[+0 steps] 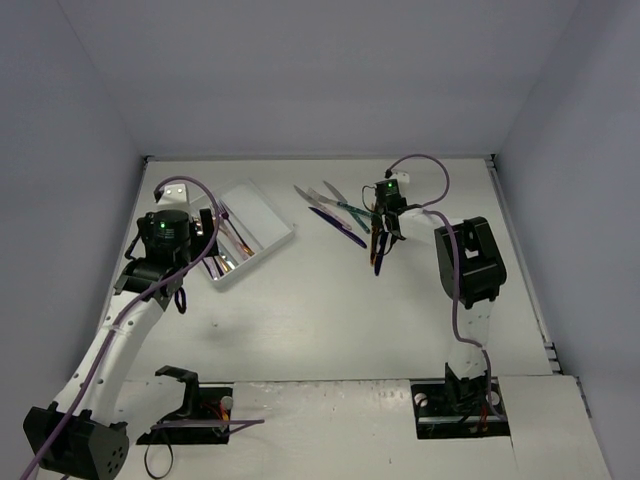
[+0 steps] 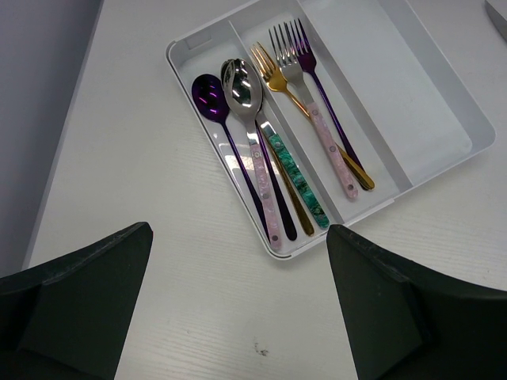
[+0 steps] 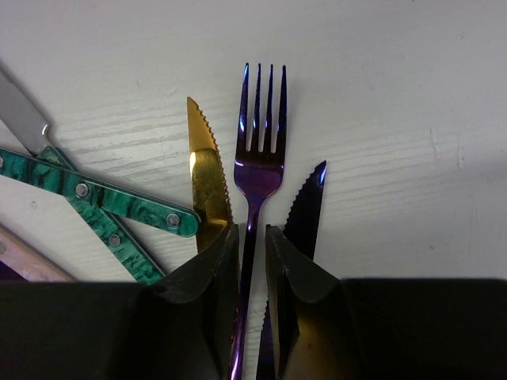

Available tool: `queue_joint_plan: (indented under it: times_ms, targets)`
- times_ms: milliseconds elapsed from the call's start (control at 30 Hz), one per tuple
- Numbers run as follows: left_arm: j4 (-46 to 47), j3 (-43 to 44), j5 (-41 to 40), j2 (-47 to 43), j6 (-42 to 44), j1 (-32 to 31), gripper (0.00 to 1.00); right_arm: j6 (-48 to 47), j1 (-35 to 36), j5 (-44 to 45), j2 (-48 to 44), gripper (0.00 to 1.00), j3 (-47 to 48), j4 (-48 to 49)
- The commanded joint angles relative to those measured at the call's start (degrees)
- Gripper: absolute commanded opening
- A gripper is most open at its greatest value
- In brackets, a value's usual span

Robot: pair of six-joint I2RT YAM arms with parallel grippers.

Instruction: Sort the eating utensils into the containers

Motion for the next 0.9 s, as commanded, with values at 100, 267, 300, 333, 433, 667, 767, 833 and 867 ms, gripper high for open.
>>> queue_joint_plan:
  times_ms: [100,267,300,333,433,667,767,833,867]
  targets:
    - [3.22,1.46,0.79,0.34,-0.28,0.34,0.9,0.4,-0.01,3.36,-0.57,0.18,1.07,0.1]
    - [3.19,1.46,0.88,0.56,-0.31,0.34,0.91,1.23,-0.07,2.88,0.75,0.15,1.37,0.07]
    - [3.24,1.41,0.98,0.71,-0.31,0.29,0.91,1.33,-0.12,2.68,1.25,0.13,1.42,0.07]
    - [3.28,1.37,1.05,0.81,-0.31,0.27,0.91,1.42,-0.18,2.51,1.65,0.11,1.47,0.05]
    - [3.4,1.37,1.38,0.92,-0.31,0.33,0.91,1.48,-0.34,2.02,1.83,0.03,1.83,-0.02]
    - [5.75,0.56,5.31,0.99,0.23,0.28,0.91,1.14,-0.51,1.73,-1.26,0.0,2.86,0.05]
    - [7.06,0.03,8.14,0.99,0.62,0.25,0.96,1.09,-0.32,1.25,-4.5,0.0,2.62,0.03]
    - [8.21,-0.4,10.68,0.99,0.64,0.27,0.97,1.02,0.01,1.02,-6.83,0.0,2.2,0.06]
    - [9.29,-0.81,13.23,0.99,0.59,0.32,0.97,0.92,0.32,0.56,-8.88,0.0,1.69,0.01]
